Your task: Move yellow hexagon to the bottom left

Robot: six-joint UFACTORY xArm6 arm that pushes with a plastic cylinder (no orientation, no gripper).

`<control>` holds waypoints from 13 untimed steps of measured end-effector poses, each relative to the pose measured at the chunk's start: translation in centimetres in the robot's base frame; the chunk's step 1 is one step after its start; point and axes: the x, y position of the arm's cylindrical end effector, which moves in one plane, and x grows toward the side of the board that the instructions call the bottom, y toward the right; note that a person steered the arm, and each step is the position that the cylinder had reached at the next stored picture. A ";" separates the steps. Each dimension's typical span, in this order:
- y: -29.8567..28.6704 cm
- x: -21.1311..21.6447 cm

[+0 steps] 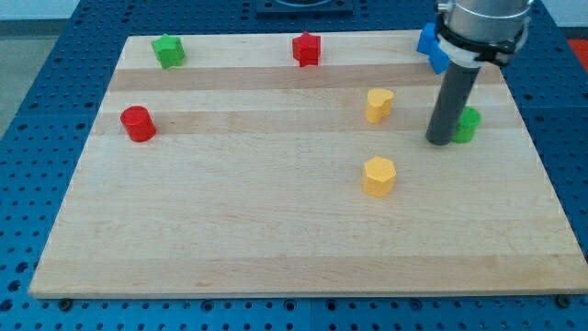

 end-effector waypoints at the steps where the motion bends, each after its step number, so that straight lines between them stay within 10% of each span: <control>1: 1.3 -0.3; 5: -0.3 4.1; 13: -21.7 12.7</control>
